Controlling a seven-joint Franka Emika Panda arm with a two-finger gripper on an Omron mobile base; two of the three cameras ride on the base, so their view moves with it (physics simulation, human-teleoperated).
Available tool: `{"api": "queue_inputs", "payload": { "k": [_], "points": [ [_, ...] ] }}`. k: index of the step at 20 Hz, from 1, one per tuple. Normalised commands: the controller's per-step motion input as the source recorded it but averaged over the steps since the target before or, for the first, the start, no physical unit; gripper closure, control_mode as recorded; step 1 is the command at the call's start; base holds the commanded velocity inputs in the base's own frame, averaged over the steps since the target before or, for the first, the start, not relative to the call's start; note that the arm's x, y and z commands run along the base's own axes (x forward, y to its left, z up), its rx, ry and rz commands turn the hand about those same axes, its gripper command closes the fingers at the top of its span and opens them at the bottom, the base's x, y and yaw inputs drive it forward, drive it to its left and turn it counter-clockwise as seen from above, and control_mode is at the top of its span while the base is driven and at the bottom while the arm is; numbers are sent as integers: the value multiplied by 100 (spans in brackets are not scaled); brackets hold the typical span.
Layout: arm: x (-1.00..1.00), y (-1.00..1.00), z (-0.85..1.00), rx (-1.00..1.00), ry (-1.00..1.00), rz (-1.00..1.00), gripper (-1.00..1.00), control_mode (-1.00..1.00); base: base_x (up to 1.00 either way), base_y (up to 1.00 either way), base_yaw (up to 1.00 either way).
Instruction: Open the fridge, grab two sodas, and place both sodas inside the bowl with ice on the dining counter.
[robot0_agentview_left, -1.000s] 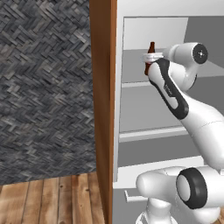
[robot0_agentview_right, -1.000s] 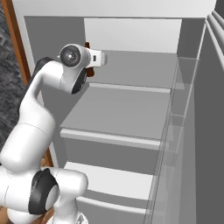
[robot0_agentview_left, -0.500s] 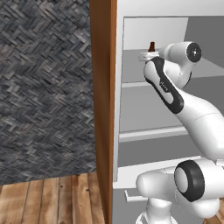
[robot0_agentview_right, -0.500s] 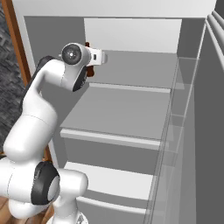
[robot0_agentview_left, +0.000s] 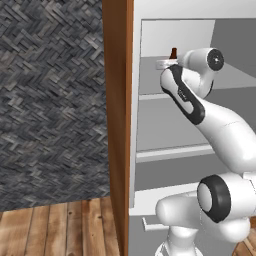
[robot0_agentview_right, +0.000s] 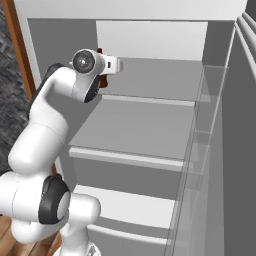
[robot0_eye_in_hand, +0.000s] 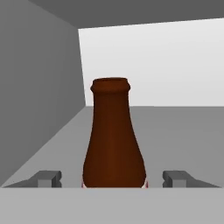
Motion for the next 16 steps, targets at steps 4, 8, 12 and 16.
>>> {"api": "queue_inputs", "payload": {
  "k": [4,8,12,16],
  "points": [
    [12,0,-4,0,0,4,100,-100,0,0,0],
    [8,0,-4,0,0,5,100,-100,0,0,0],
    [0,0,-3,0,0,1,100,-100,0,0,0],
    [0,0,0,0,0,0,100,-100,0,0,0]
  ]
}}
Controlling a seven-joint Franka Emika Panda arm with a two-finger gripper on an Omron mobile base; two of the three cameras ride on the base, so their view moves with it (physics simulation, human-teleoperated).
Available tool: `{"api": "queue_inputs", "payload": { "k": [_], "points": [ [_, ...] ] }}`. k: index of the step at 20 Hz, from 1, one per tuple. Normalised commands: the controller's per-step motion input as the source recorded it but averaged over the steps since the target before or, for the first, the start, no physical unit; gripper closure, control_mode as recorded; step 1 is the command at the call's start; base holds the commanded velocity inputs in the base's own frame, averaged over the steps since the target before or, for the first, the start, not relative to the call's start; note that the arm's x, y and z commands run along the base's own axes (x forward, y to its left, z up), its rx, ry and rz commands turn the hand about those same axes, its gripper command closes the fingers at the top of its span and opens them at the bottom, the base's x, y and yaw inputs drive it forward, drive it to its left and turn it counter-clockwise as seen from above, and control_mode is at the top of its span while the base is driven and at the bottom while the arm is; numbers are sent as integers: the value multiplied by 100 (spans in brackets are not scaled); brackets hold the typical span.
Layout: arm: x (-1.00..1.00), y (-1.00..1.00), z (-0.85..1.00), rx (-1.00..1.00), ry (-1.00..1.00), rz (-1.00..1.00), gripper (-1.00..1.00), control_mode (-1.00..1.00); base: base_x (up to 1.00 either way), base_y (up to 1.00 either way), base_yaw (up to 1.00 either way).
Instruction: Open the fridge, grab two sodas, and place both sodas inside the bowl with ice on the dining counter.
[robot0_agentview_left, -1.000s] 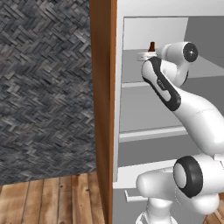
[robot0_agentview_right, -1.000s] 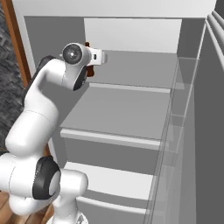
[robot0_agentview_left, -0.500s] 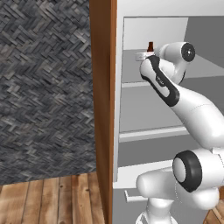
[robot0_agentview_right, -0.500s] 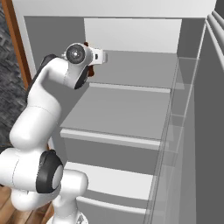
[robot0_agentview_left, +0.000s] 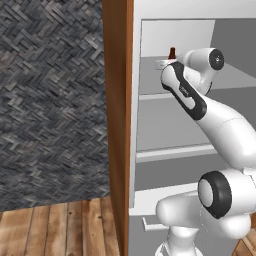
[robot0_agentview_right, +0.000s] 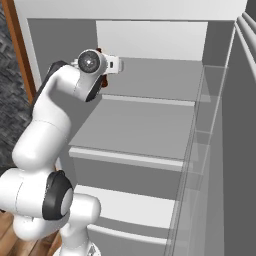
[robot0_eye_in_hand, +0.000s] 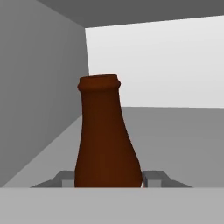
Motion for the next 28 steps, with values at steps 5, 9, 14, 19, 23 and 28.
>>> {"api": "queue_inputs", "payload": {
  "k": [5,9,14,19,23,28],
  "points": [
    [-21,-1,0,0,-1,0,100,-100,0,0,0],
    [-73,-2,0,0,-8,0,100,-100,0,0,0],
    [-100,0,17,0,-10,0,100,-100,0,0,0],
    [-79,0,51,5,8,0,100,-100,0,0,0],
    [-73,-4,38,12,19,0,100,-100,0,0,0],
    [-86,0,3,8,13,0,100,-100,0,0,0]
  ]
}}
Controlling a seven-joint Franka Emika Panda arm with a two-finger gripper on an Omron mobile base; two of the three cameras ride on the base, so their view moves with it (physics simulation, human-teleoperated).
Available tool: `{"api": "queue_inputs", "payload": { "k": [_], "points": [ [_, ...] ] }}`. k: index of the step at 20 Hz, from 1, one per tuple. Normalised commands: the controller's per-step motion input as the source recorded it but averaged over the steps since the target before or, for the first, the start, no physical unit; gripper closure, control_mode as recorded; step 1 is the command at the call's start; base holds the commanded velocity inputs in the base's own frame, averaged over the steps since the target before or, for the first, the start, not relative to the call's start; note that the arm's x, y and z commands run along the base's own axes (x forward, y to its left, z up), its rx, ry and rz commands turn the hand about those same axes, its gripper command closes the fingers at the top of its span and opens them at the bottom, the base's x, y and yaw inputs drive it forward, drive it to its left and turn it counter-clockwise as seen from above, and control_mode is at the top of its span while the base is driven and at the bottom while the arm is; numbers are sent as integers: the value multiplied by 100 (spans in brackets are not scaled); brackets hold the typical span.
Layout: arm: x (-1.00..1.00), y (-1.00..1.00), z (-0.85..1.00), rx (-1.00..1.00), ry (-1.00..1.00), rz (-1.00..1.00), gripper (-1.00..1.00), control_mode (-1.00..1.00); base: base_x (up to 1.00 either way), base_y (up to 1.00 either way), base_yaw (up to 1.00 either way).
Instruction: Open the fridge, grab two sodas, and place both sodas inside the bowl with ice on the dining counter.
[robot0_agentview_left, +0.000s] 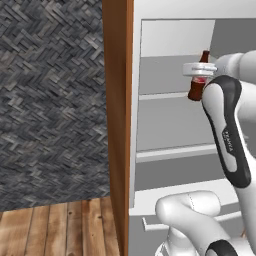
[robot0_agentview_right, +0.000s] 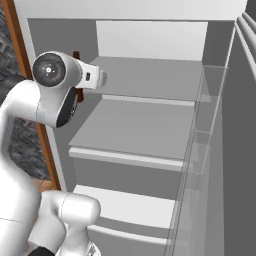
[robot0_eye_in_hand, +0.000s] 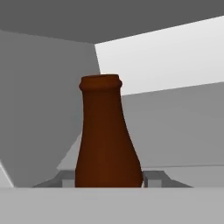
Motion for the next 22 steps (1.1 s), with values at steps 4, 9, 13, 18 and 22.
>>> {"api": "queue_inputs", "payload": {
  "k": [4,9,13,18,22],
  "points": [
    [-100,3,-14,0,0,0,100,-100,0,0,0],
    [-100,15,-10,0,0,0,100,-100,0,0,0],
    [-95,21,-20,0,1,0,100,-100,0,0,0],
    [-80,19,-35,1,3,0,100,-100,0,0,0],
    [-67,25,-39,1,4,0,100,-100,0,0,0]
  ]
}}
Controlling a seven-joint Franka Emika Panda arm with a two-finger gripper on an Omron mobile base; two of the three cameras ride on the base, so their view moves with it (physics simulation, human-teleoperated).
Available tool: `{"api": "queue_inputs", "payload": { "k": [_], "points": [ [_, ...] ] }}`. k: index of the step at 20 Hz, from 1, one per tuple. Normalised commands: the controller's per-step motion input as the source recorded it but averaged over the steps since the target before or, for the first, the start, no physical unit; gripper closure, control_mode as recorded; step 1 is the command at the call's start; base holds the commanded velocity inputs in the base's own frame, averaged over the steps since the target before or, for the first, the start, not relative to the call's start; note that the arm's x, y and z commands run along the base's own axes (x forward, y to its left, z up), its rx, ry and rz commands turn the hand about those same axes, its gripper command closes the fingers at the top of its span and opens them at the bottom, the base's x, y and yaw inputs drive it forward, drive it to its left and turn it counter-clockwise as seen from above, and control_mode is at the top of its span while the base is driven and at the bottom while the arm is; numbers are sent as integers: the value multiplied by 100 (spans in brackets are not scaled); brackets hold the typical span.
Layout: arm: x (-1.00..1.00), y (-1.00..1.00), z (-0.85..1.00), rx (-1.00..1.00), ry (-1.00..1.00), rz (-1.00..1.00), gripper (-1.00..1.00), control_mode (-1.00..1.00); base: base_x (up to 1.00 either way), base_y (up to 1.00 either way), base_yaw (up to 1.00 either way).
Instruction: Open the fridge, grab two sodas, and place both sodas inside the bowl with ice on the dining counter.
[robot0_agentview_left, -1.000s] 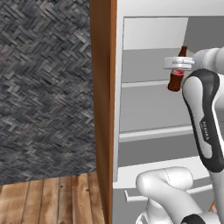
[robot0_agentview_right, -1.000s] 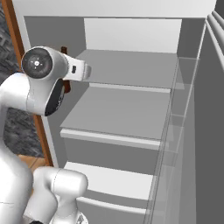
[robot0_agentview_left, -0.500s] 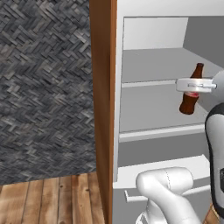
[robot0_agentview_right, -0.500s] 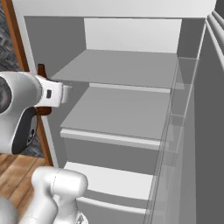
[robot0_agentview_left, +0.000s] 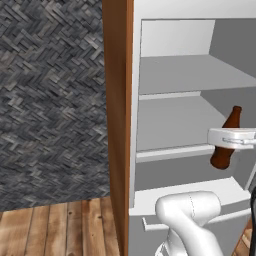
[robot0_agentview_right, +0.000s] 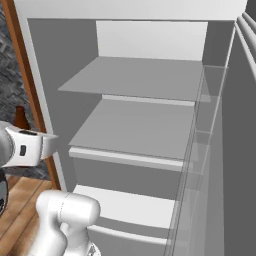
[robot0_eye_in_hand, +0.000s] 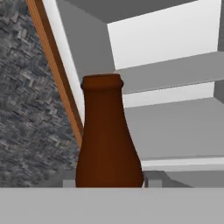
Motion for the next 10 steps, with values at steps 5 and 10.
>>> {"api": "queue_inputs", "payload": {
  "k": [5,10],
  "points": [
    [-10,7,-7,0,2,0,100,100,-25,40,-4],
    [0,0,0,0,0,0,100,100,-4,77,-18]
  ]
}}
